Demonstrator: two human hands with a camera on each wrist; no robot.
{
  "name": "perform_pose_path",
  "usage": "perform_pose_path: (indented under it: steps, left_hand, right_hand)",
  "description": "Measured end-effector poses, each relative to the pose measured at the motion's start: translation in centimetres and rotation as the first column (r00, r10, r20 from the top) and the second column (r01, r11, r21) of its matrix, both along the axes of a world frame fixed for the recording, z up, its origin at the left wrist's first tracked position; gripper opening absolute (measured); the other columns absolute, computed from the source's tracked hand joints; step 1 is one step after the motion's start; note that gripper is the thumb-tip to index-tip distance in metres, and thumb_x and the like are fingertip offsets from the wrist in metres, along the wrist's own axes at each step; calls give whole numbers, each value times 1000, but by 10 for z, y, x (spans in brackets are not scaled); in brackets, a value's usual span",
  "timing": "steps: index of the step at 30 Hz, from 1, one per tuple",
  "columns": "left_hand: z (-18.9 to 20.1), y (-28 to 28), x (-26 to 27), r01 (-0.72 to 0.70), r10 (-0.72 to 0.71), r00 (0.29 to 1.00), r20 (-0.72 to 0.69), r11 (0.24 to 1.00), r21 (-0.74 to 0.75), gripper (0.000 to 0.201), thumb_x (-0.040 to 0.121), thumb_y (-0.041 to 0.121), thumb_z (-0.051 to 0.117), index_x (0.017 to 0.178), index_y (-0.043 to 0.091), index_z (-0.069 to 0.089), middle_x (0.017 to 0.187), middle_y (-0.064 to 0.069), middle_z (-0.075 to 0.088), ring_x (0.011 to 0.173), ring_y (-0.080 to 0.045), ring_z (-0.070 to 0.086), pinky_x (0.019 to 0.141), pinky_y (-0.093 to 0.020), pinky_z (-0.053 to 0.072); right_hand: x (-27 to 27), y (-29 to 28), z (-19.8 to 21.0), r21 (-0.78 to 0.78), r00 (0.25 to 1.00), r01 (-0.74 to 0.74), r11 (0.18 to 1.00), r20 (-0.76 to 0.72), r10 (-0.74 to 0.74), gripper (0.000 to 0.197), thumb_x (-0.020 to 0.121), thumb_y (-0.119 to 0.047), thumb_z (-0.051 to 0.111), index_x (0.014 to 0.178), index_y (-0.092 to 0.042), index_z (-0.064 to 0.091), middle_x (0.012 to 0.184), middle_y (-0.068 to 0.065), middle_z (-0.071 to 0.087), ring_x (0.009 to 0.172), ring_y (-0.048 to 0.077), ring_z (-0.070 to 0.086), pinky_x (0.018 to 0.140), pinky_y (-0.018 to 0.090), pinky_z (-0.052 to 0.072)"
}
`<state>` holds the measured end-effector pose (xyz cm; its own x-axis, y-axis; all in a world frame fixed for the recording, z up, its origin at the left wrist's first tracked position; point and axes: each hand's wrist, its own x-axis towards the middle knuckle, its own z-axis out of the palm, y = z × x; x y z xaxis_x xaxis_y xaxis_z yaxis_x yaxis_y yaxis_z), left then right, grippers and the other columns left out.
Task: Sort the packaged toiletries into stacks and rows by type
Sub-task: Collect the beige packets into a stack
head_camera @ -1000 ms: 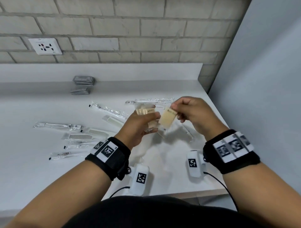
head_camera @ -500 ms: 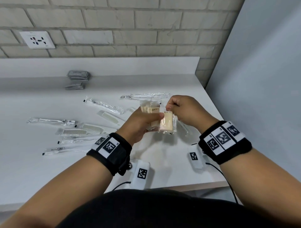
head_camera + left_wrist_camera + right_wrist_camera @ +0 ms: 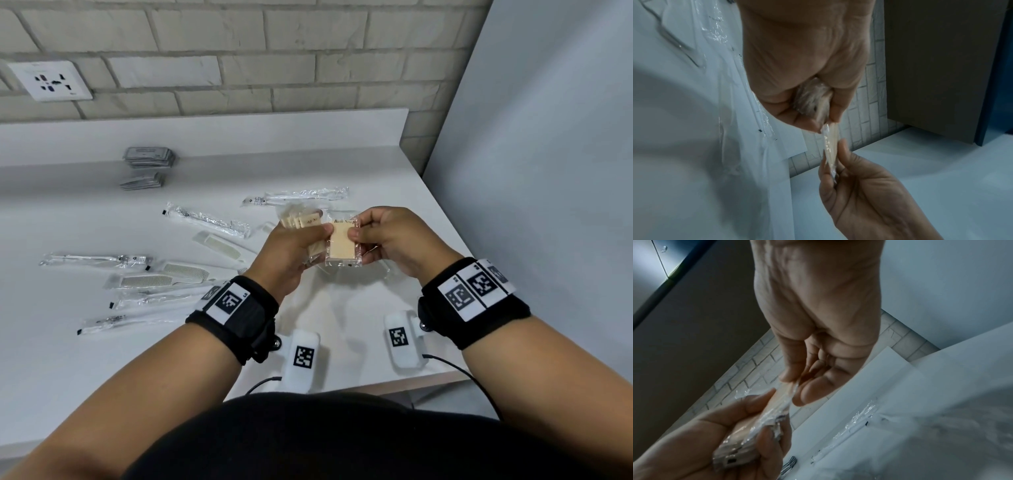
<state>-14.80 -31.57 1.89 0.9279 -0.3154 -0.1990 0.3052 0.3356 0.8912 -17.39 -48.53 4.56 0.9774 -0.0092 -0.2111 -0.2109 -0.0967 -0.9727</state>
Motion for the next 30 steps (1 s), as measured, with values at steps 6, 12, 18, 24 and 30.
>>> perform_pose_path:
  steps: [6, 12, 18, 24, 30]
  left_hand:
    - [-9, 15, 3, 2, -24, 983, -179, 992, -123, 14, 90, 3, 58, 102, 11, 56, 88, -8, 64, 90, -27, 66, 70, -36, 61]
    - [-14, 37, 2, 10, -43, 975, -218, 988, -151, 12, 88, -1, 55, 100, -1, 59, 86, -16, 70, 78, -29, 71, 77, -40, 57]
    - [-9, 38, 0, 24, -44, 991, -123, 987, -156, 21, 82, 1, 62, 103, 2, 63, 89, -12, 71, 79, -25, 70, 75, -34, 59]
    - [-3, 38, 0, 23, -42, 992, -119, 987, -159, 41, 76, 8, 67, 115, -3, 60, 102, -16, 68, 90, -29, 68, 84, -36, 56]
    - [-1, 40, 3, -7, -22, 986, -162, 984, -177, 25, 83, 11, 65, 106, 1, 63, 98, -14, 69, 86, -27, 69, 70, -32, 60]
  right_hand:
    - [-3, -9, -12, -196, 995, 12, 981, -95, -31, 18, 81, 4, 68, 89, -6, 57, 59, 9, 59, 40, 15, 54, 40, 24, 49]
    - [-17, 6, -32, -836, 899, -433, 337, -427, 95, 28, 81, -16, 71, 105, -9, 57, 92, 10, 69, 75, 23, 66, 72, 35, 55]
    - [0, 22, 9, -288, 999, -46, 956, -4, 46, 8, 87, -18, 68, 92, -12, 66, 81, 6, 68, 68, 19, 65, 56, 27, 51]
    - [4, 34, 6, -66, 999, -1, 998, 39, 4, 3, 86, -7, 67, 84, -5, 66, 66, 5, 65, 58, 14, 61, 52, 27, 53]
    - [6, 33, 12, -65, 992, -20, 998, 119, 27, 9, 85, -3, 66, 77, -7, 65, 61, 4, 63, 55, 14, 59, 56, 26, 51]
